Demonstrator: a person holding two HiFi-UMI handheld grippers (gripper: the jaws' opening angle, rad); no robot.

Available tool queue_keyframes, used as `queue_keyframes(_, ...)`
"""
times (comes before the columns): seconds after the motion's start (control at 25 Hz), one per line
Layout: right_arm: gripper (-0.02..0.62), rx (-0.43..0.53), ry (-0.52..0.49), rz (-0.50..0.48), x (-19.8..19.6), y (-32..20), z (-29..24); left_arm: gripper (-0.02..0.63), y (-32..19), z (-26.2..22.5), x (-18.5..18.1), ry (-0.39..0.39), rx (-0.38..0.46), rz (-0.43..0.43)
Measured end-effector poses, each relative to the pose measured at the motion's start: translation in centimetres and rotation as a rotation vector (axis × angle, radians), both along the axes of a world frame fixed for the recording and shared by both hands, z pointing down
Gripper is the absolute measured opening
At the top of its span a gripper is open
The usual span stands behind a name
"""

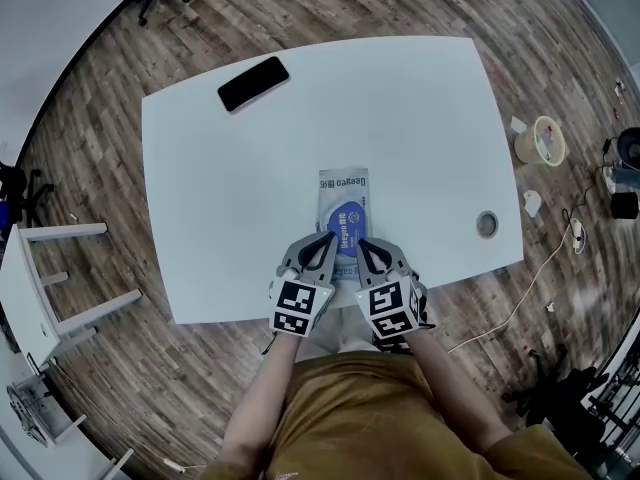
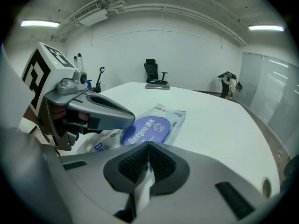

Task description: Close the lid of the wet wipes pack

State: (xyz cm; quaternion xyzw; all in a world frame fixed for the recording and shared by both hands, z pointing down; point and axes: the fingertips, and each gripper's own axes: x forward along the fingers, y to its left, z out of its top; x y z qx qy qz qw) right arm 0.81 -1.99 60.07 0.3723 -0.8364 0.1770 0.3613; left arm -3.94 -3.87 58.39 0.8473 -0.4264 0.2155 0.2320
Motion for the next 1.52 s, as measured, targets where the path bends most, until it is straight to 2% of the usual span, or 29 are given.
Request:
queue_keyframes(0.96, 0.011, -0.063, -0.016, 0.016, 0.0, -0.2, 0.2, 0.006, 0.4, -0.3, -0.7, -0.004, 0.013, -0.019)
queue_keyframes(1.52, 0.011, -0.002, -0.015, 0.054, 0.8, -0.8, -1.6, 0.006, 0.4, -1.7, -1.7, -0.017, 0.047, -0.045)
